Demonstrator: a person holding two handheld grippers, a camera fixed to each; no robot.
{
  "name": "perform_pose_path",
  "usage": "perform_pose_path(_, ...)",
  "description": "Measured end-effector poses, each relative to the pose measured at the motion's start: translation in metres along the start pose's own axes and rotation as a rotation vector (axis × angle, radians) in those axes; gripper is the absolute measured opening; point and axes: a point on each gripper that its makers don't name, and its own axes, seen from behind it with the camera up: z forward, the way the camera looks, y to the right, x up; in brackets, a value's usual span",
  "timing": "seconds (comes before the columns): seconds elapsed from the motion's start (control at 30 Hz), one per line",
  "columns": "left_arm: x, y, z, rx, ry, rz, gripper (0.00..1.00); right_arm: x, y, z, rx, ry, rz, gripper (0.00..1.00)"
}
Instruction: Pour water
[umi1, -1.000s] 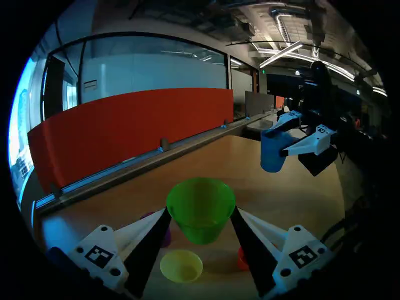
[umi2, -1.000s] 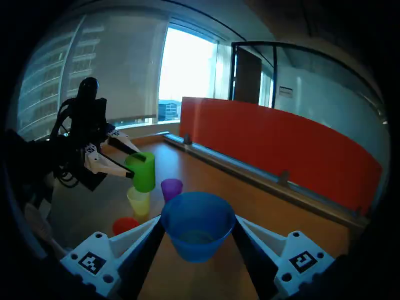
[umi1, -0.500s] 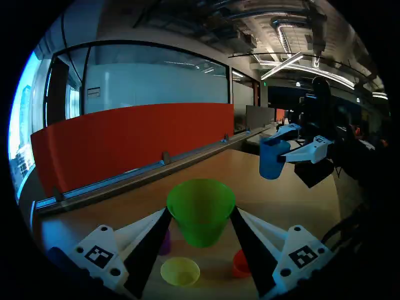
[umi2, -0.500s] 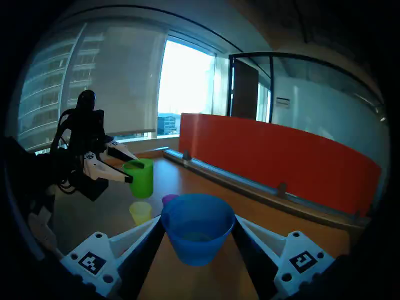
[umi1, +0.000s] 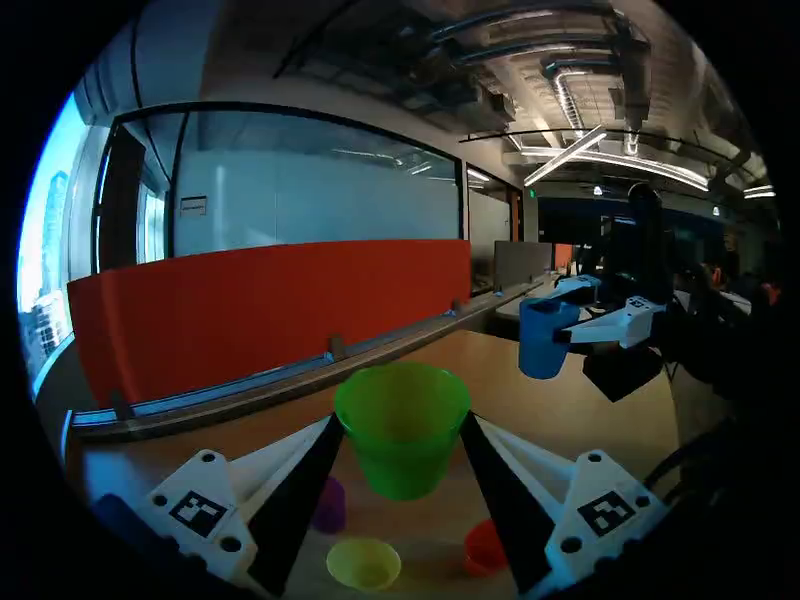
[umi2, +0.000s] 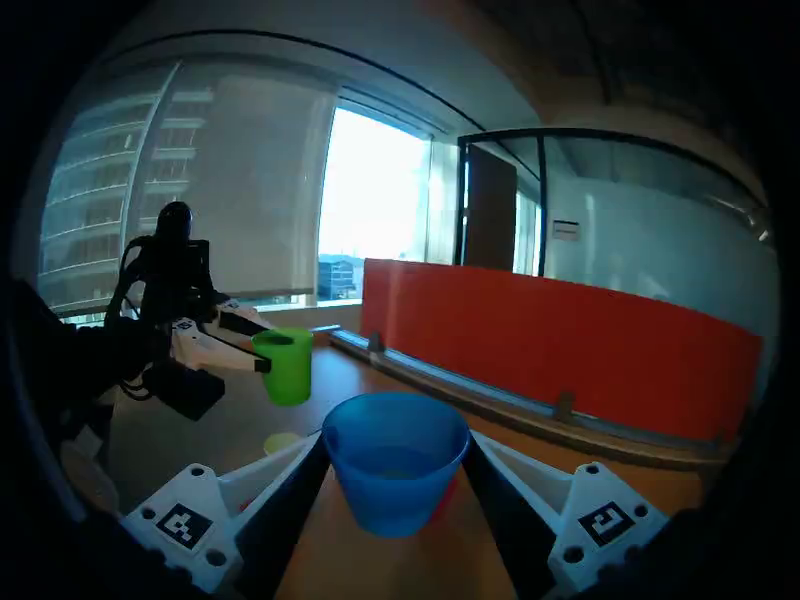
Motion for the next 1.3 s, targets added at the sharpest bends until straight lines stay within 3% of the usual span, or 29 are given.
perform_pose_path(0.47,0.017,0.008,-0.002,-0.015,0.077,-0.015,0.86,0.018,-0.001,0.000,0.010,0.076,0.029,0.92)
perform_pose_path(1.3,0.005,0.017,-0.001,-0.042,0.058,0.005,0.86,0.031,-0.008,0.004,0.028,0.064,-0.015,0.92)
